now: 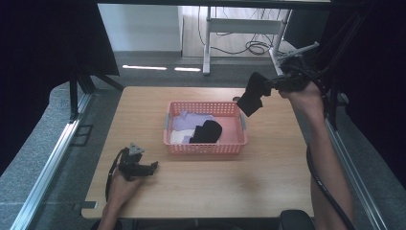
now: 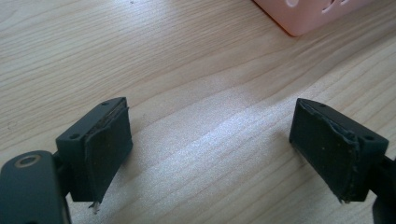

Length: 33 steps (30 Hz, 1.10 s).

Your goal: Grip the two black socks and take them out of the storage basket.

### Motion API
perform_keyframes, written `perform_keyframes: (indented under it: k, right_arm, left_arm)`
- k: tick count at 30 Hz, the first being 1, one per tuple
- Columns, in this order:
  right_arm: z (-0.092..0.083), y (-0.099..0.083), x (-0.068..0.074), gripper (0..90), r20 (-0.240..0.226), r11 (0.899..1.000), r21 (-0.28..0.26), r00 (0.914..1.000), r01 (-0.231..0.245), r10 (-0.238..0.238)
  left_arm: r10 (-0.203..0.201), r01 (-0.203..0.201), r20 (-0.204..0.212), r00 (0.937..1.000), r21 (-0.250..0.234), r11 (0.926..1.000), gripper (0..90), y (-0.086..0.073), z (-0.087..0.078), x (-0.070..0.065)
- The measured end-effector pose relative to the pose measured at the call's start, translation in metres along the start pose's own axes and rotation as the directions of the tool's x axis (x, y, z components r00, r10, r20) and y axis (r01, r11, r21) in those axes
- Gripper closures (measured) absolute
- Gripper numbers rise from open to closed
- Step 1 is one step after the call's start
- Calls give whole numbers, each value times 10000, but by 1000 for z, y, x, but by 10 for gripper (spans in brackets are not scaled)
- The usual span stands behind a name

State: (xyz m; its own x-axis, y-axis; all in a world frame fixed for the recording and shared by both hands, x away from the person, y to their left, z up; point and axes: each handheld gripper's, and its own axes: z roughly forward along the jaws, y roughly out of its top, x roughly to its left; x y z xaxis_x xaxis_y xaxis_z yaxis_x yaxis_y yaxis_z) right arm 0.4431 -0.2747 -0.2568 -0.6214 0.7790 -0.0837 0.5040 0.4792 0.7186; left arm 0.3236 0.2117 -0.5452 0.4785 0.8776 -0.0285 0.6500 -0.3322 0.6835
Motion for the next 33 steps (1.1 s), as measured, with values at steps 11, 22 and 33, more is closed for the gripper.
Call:
perform_keyframes:
  k: [11,22,33]
  right_arm:
    - [0,-46,-34,856,842,9941,570,9926,-926,876]
    - [43,-104,-48,853,1110,9756,1447,9825,-1652,1499]
    - [92,-160,-43,835,952,9471,2502,9785,-2012,1828]
  left_arm:
    - [-38,38,-9,10000,-62,10000,127,0,0,0]
    - [-57,57,-3,10000,-41,10000,127,0,0,0]
    - [-44,44,-2,10000,-27,10000,127,0,0,0]
